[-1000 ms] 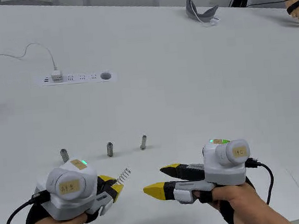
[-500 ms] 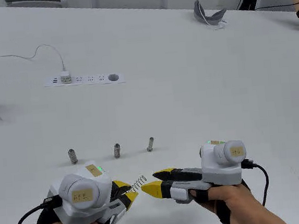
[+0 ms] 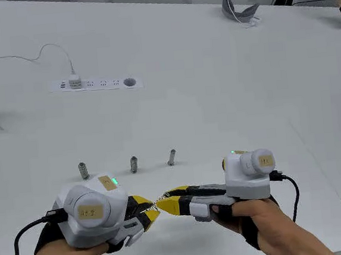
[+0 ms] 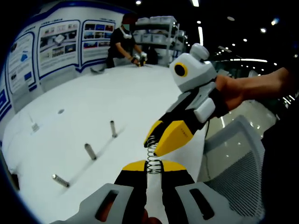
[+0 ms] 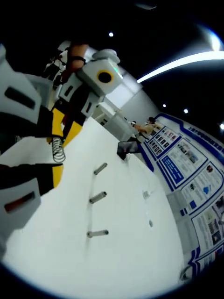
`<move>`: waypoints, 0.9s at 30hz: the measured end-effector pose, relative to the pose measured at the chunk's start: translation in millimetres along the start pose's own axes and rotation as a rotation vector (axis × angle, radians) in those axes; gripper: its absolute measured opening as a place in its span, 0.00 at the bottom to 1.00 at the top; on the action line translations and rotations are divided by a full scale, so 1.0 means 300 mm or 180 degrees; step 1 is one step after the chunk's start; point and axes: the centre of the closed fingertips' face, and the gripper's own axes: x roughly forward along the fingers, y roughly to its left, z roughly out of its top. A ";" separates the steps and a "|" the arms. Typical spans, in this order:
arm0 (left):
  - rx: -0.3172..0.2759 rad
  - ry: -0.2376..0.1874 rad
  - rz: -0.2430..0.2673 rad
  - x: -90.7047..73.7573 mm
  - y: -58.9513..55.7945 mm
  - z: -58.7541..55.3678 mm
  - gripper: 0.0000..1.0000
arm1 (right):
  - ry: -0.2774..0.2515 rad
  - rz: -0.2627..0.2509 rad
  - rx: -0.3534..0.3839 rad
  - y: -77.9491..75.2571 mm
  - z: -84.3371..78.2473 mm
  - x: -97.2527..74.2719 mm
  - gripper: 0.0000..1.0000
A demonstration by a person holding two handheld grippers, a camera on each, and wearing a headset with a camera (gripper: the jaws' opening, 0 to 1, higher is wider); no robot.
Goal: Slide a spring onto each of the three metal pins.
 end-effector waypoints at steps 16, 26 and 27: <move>0.0084 0.0036 -0.0037 -0.002 -0.002 -0.002 0.09 | 0.0052 0.0116 0.0039 0.018 0.020 -0.014 0.14; 0.0062 -0.0052 -0.0104 0.001 -0.003 0.022 0.09 | 0.0189 0.0158 -0.0219 0.045 0.055 -0.024 0.13; 0.0064 -0.0059 -0.0108 0.000 -0.004 0.024 0.09 | 0.0196 0.0165 -0.0238 0.047 0.055 -0.025 0.13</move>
